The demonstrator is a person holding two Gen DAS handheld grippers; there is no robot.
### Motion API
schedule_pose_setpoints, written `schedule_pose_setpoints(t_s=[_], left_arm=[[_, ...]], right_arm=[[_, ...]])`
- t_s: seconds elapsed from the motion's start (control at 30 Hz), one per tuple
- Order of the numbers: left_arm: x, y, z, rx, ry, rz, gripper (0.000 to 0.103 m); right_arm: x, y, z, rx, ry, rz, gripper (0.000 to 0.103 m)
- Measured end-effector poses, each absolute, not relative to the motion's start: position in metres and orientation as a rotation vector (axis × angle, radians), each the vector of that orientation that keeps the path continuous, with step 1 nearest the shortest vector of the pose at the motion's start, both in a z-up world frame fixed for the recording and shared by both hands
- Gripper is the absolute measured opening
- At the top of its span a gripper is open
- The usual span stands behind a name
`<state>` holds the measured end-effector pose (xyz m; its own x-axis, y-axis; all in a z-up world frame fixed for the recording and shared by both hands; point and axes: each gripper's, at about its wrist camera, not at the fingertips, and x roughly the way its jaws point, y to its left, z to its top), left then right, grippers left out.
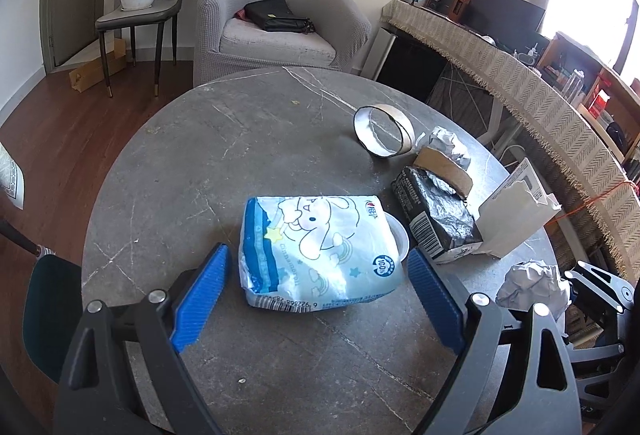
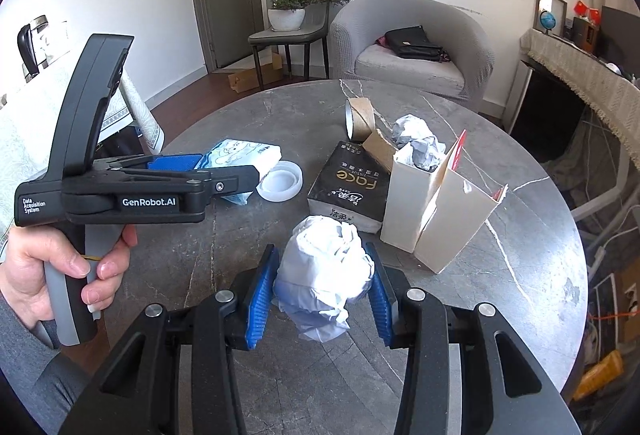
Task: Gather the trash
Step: 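Grasp the crumpled white paper with the right gripper while the left gripper grasps the blue wipes pack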
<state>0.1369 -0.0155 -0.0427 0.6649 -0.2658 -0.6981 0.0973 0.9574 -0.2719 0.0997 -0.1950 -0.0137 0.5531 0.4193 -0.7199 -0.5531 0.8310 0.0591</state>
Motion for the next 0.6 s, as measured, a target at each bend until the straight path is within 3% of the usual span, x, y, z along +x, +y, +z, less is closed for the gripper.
schedule_pose_setpoints(t_s=[0.1, 0.37, 0.6], left_arm=[[0.139, -0.02, -0.043, -0.181, 0.83, -0.196, 0.089], [0.134, -0.018, -0.042, -0.157, 0.801, -0.191, 0.067], [0.125, 0.006, -0.029, -0.196, 0.778, -0.163, 0.066]], right_arm=[[0.1, -0.192, -0.014, -0.189, 0.799, 0.583, 0.043], [0.1, -0.179, -0.013, -0.186, 0.792, 0.597, 0.043], [0.098, -0.164, -0.007, -0.18, 0.782, 0.621, 0.043]])
